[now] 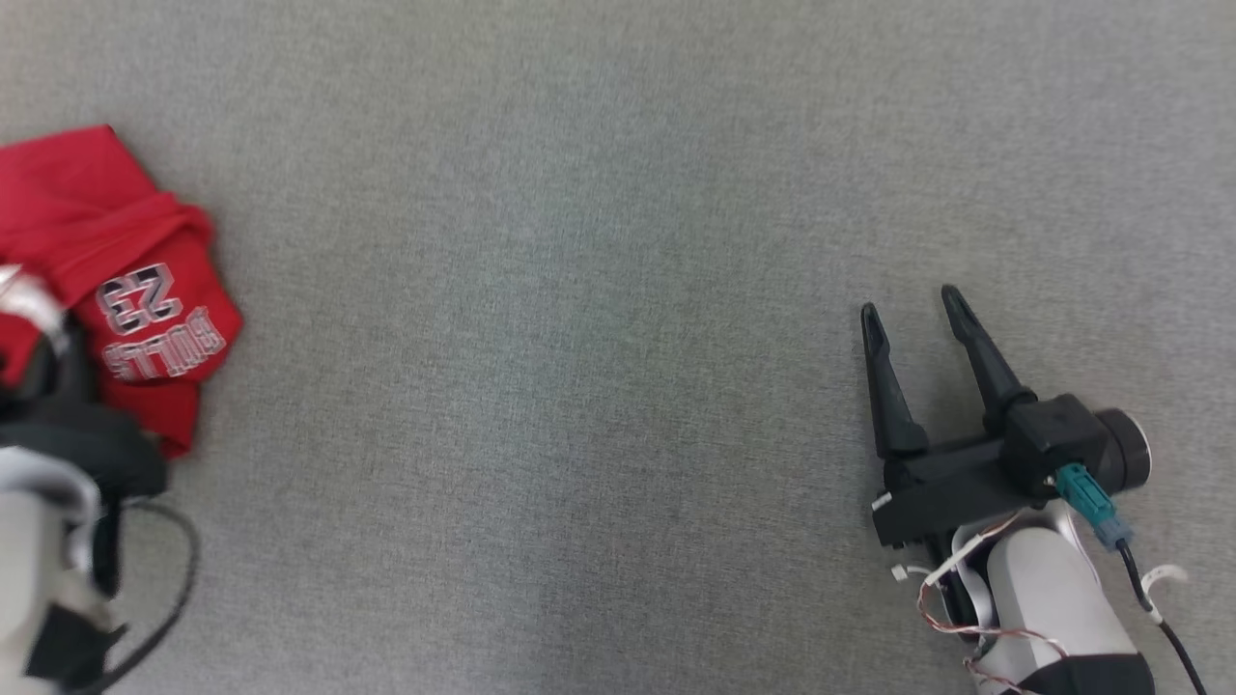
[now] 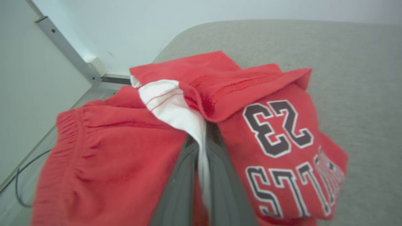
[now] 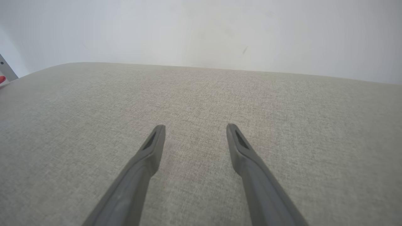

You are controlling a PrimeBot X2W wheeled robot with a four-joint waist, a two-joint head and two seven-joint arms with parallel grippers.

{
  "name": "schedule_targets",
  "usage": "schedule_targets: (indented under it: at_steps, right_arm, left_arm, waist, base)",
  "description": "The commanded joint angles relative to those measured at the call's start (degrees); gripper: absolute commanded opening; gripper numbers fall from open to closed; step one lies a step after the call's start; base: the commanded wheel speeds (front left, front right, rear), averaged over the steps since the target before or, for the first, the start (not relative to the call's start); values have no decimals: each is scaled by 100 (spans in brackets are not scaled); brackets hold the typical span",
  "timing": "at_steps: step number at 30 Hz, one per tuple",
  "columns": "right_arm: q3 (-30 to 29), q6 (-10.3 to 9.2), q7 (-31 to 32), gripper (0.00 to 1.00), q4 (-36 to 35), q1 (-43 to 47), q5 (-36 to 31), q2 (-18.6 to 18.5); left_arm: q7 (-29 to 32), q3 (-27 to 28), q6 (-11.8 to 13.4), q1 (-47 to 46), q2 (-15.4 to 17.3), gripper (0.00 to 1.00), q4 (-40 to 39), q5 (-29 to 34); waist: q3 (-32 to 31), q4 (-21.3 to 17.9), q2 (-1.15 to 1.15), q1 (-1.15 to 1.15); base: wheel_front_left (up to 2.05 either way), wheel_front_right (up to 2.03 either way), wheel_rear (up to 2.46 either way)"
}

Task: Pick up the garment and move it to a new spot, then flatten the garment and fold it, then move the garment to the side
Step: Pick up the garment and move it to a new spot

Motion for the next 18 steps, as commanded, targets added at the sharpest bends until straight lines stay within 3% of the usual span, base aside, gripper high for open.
schedule_targets:
  at_steps: [1,11,18]
  right_arm:
    - [-83,-19,40,100,165,251,79,33]
    - [-109,-19,26,100,275,376,256,263]
    - [-158,-19,26,100,308,469,347,313]
  left_arm:
    - [-16,-181,-30,-57,-141,0,-271,41]
    - [-17,-1471,-27,165,-328,0,-1671,-366]
    - [-17,-2366,-28,203,-905,0,-2356,-580]
  waist:
    - [-209,-85,-1,-1]
    - [-702,-432,-1,-1]
    - [-912,-964,-1,-1]
  base:
    - [0,0,0]
    - [0,0,0]
    - [0,0,0]
